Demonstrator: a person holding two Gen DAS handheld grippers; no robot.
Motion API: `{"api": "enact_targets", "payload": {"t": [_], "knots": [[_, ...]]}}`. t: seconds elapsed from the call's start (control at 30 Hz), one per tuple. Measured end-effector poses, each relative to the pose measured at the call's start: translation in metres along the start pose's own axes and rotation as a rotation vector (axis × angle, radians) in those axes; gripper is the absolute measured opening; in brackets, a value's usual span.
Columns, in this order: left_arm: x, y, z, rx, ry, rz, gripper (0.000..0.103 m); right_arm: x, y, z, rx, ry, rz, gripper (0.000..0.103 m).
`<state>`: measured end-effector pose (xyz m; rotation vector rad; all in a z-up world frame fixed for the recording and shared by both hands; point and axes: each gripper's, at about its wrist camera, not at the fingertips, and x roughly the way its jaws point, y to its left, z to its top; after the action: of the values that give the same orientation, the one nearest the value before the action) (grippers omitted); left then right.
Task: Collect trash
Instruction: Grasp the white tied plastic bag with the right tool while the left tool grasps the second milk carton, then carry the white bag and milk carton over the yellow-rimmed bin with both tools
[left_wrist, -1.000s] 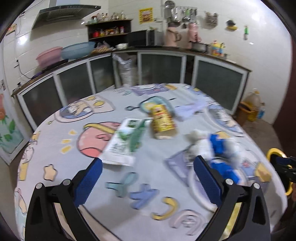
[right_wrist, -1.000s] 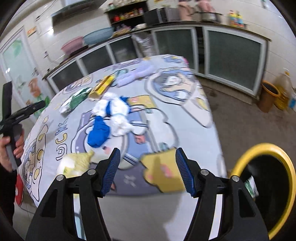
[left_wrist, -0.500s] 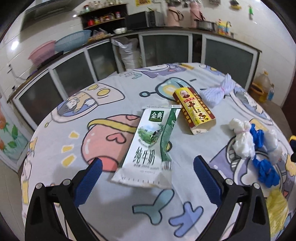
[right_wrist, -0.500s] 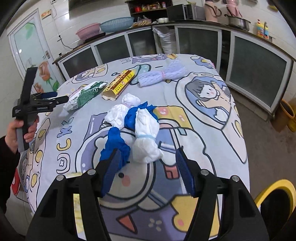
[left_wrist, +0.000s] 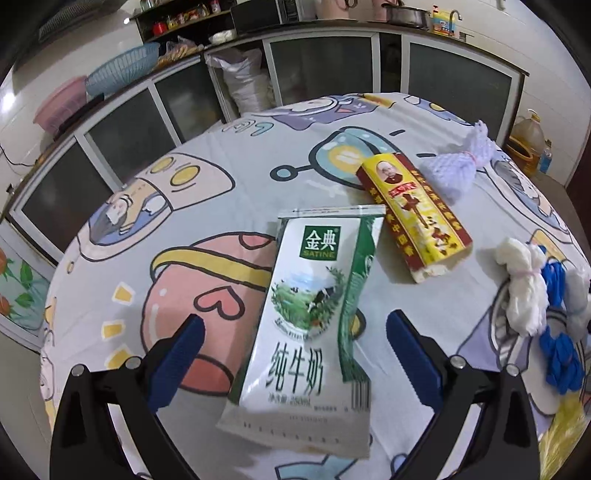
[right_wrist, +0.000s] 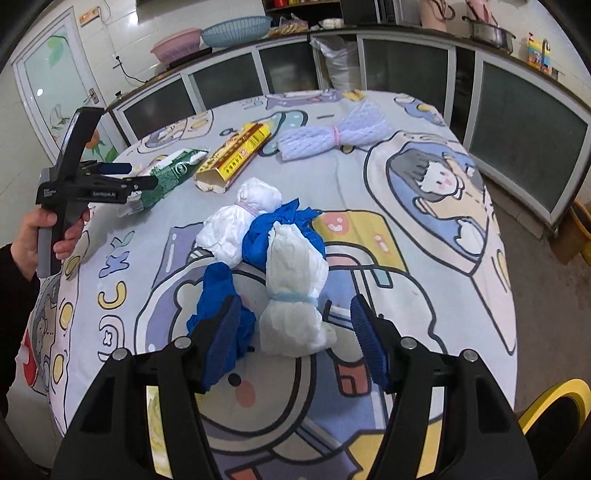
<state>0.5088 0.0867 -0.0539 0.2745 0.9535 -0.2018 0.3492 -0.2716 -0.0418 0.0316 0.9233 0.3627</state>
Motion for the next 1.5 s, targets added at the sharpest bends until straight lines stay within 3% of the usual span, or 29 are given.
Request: {"api": "enact_targets", "payload": {"t": [0.3, 0.4, 0.47, 0.5, 0.53, 0.6, 0.77, 1.17, 1.5], "knots": [[0.024, -0.006, 0.006, 0.028, 0.037, -0.027, 0.095, 0.021, -0.002, 0.008, 0.006, 0.034, 0.01, 0.059], [0.029, -0.004, 0.007, 0.01, 0.038, -0.046, 0.095, 0.027, -0.001, 0.007, 0.007, 0.045, 0.016, 0.05], [0.028, -0.004, 0.008, 0.002, 0.023, -0.057, 0.095, 0.03, -0.001, 0.006, 0.003, 0.057, 0.021, 0.036], [0.028, -0.004, 0.008, 0.002, 0.019, -0.065, 0.087, 0.031, -0.001, 0.006, -0.001, 0.063, 0.022, 0.034], [0.027, -0.005, 0.008, 0.005, 0.016, -0.073, 0.066, 0.031, 0.0, 0.005, -0.001, 0.062, 0.021, 0.032], [0.027, -0.006, 0.008, 0.016, 0.023, -0.074, 0.059, 0.029, 0.001, 0.005, -0.005, 0.058, 0.02, 0.03], [0.018, -0.008, 0.003, 0.027, 0.004, -0.063, 0.056, 0.02, 0.004, 0.006, -0.001, 0.044, 0.041, 0.03], [-0.071, 0.007, -0.014, -0.042, -0.108, -0.082, 0.055, -0.042, 0.013, -0.003, 0.007, -0.034, 0.04, 0.03], [-0.137, -0.02, -0.064, -0.054, -0.165, -0.102, 0.055, -0.095, 0.009, -0.043, 0.056, -0.071, 0.044, 0.03]]}}
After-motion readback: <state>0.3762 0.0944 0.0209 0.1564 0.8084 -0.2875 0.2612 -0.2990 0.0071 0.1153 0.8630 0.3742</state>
